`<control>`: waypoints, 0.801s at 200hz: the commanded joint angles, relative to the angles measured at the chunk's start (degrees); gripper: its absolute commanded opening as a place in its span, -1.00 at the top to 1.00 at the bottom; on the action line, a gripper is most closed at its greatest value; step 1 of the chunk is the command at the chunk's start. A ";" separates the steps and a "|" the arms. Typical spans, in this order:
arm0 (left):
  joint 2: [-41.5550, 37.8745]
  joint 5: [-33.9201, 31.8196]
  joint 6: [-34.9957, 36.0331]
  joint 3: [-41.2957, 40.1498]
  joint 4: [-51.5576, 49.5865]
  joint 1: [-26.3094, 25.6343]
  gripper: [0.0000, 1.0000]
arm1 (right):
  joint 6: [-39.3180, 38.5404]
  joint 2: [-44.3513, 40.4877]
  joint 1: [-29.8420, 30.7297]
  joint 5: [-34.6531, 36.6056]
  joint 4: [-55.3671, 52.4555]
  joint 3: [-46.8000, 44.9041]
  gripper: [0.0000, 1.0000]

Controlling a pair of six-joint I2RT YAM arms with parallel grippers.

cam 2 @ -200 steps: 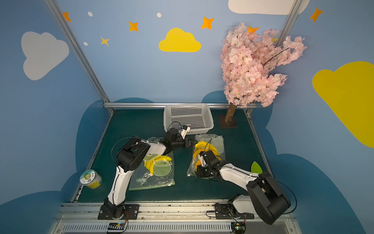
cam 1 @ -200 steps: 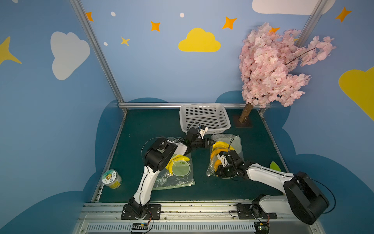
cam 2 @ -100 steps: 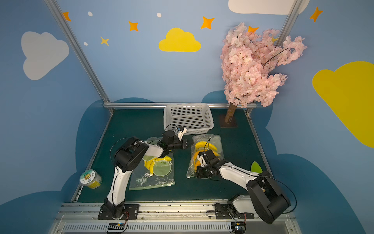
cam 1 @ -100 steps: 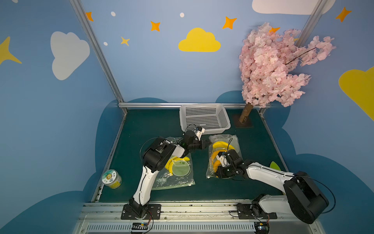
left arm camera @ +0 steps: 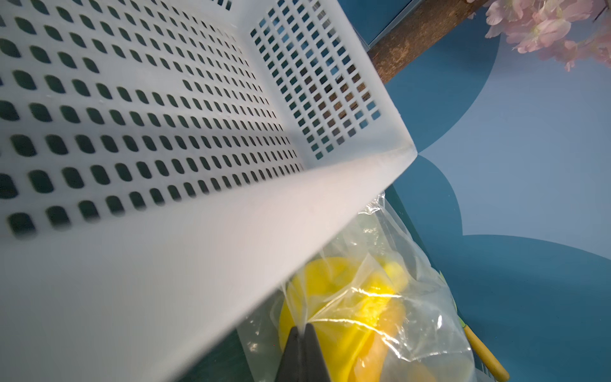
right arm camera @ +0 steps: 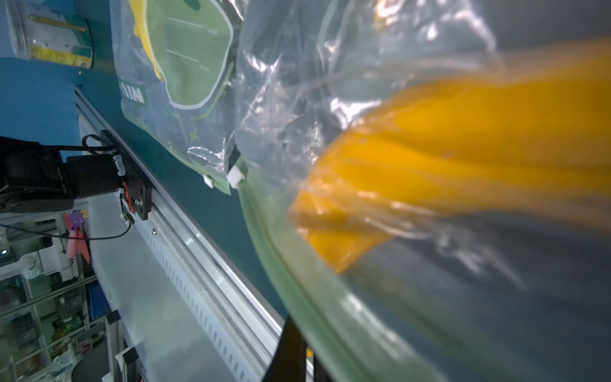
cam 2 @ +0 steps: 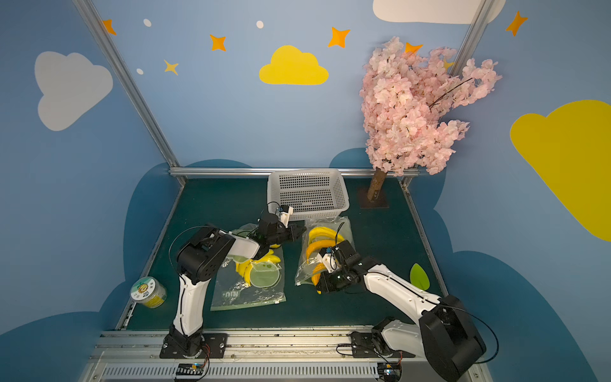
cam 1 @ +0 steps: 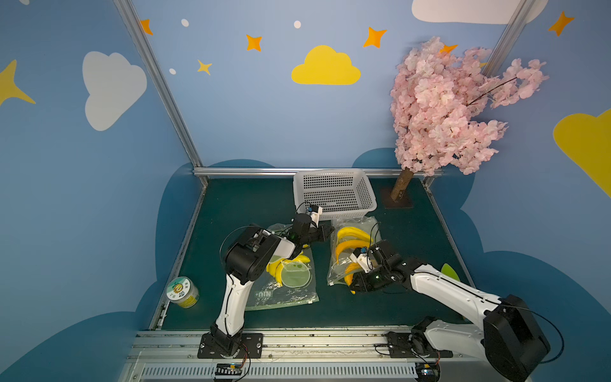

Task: Open the zip-top bag and take out the banana
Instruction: Pick up the banana from the zipper food storage bag.

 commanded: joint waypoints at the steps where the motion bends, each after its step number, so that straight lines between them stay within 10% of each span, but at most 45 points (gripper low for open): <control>1: -2.11 -3.43 2.04 1.02 -0.92 0.32 0.95 | -3.22 0.42 0.94 -7.53 -7.71 2.26 1.00; 106: 0.46 -7.55 3.21 6.75 -4.42 0.42 0.95 | 9.99 -31.59 5.79 -18.75 -8.89 -3.30 1.00; 160: 0.93 -6.78 2.63 6.28 -4.69 0.44 0.95 | 14.11 -30.81 5.60 -17.08 9.05 6.71 1.00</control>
